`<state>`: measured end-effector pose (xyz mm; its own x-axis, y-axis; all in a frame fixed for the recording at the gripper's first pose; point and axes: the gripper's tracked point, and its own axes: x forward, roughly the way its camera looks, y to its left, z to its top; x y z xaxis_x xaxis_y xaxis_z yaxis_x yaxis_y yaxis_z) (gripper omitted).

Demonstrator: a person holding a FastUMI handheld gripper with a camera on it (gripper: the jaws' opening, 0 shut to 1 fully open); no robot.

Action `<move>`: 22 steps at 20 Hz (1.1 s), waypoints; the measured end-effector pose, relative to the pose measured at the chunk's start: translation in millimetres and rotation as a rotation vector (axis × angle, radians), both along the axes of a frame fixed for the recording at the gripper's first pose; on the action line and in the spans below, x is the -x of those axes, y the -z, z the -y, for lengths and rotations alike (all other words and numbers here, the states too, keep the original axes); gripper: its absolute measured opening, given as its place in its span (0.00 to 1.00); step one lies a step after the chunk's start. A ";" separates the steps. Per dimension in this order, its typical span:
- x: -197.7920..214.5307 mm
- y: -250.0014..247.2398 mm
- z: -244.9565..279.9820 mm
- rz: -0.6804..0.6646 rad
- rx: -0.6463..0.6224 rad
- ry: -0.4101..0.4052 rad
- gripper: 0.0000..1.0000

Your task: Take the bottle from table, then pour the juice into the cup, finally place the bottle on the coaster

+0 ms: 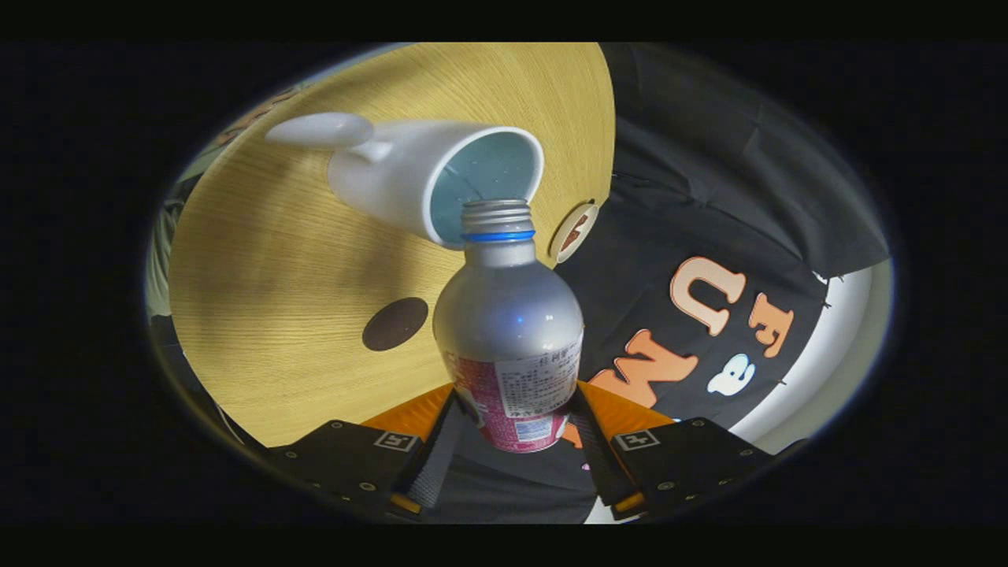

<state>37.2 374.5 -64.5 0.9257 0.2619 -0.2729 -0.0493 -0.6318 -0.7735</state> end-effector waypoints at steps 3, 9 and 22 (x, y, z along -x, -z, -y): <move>0.0 -2.7 -1.7 0.002 0.019 -0.001 0.75; 3.7 -8.5 -3.0 0.035 0.075 -0.020 0.75; 6.6 -30.1 -13.2 0.093 0.131 -0.039 0.75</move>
<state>30.7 387.7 -34.4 0.9385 0.2654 -0.2207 0.0450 -0.7279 -0.6842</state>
